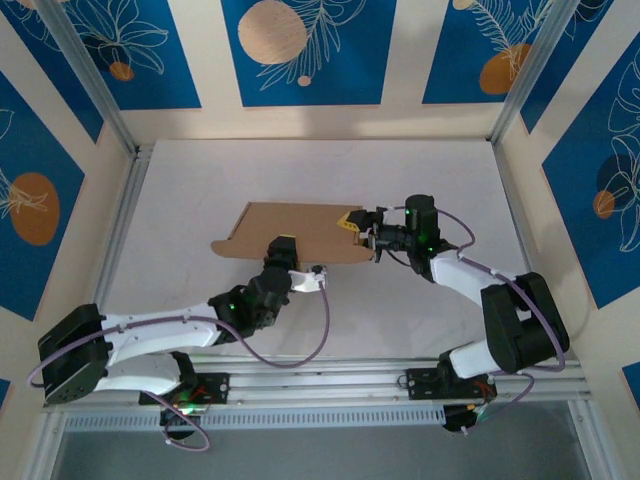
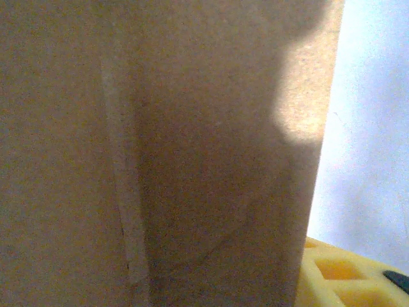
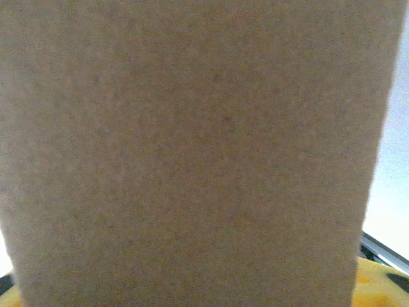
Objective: Fold the paper box
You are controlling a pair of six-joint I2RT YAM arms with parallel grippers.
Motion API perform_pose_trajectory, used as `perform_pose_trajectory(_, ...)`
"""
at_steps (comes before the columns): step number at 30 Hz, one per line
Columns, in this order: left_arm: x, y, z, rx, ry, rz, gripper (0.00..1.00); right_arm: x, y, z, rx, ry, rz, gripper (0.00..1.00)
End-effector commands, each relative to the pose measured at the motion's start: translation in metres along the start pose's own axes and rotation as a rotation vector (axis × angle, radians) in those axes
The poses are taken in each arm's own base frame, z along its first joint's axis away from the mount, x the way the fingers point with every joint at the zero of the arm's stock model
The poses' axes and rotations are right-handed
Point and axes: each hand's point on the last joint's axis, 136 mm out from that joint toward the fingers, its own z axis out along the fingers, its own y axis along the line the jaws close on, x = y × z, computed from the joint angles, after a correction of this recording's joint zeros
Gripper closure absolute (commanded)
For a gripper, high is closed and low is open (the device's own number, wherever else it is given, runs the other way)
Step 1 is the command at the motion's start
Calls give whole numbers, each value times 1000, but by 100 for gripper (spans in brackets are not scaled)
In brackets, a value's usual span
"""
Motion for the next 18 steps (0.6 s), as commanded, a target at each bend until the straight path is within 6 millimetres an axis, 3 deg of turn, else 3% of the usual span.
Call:
perform_pose_trajectory(1, -8, 30, -6, -26, -14, -67, 54, 27, 0, -2, 27, 96, 15, 55)
perform_pose_trajectory(5, -8, 28, -9, 17, -11, -84, 59, 30, -2, -4, 31, 97, 15, 49)
perform_pose_trajectory(10, -8, 24, -13, 79, -15, -131, 64, 38, -11, -6, 80, 72, -8, 30)
perform_pose_trajectory(18, -4, 10, -16, 177, 20, -100, 67, 25, -32, -21, 112, -3, 10, 14)
